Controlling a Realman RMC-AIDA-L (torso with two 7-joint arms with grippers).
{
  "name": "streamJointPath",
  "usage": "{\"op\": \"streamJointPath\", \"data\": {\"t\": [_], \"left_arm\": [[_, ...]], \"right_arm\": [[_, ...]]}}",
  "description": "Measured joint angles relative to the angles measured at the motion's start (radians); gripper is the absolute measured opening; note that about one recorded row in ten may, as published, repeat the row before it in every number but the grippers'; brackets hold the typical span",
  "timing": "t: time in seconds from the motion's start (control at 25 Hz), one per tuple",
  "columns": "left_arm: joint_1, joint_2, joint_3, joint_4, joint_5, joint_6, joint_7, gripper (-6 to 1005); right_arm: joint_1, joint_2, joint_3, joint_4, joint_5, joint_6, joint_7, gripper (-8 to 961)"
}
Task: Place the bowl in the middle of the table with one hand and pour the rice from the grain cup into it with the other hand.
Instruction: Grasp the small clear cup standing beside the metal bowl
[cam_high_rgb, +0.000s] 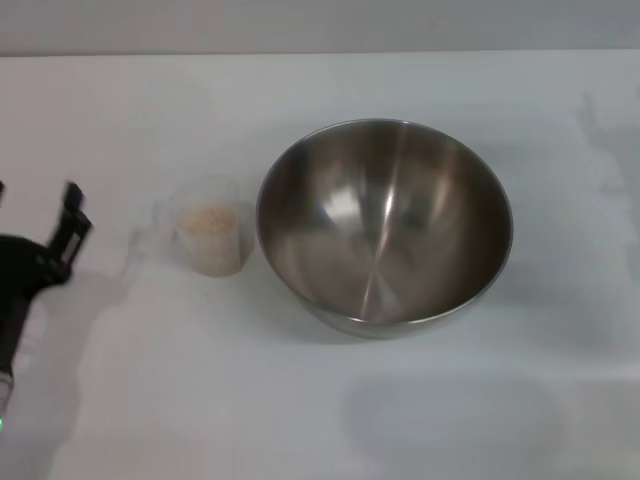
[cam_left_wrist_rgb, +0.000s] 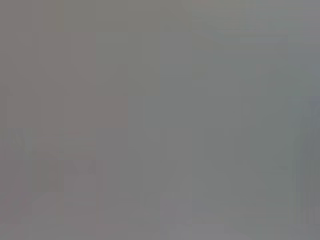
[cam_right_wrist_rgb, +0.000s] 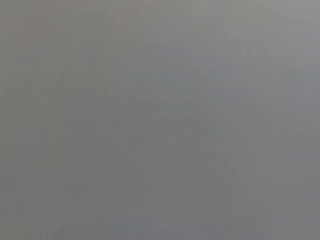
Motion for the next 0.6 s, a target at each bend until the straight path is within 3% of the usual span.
{"op": "streamJointPath", "data": {"t": [0.32,0.6], "left_arm": [[0.014,-0.003,0.116,-0.04,-0.005,-0.039,0.149,832],[-0.013,-0.003,0.078,-0.097,-0.011,-0.199,0.214,831]], "right_arm": [[0.035,-0.005,0.001,0.049,-0.002,-0.002,-0.006,735],[0.031,-0.007,0.0,0.068,-0.003,-0.007,-0.007,736]]}}
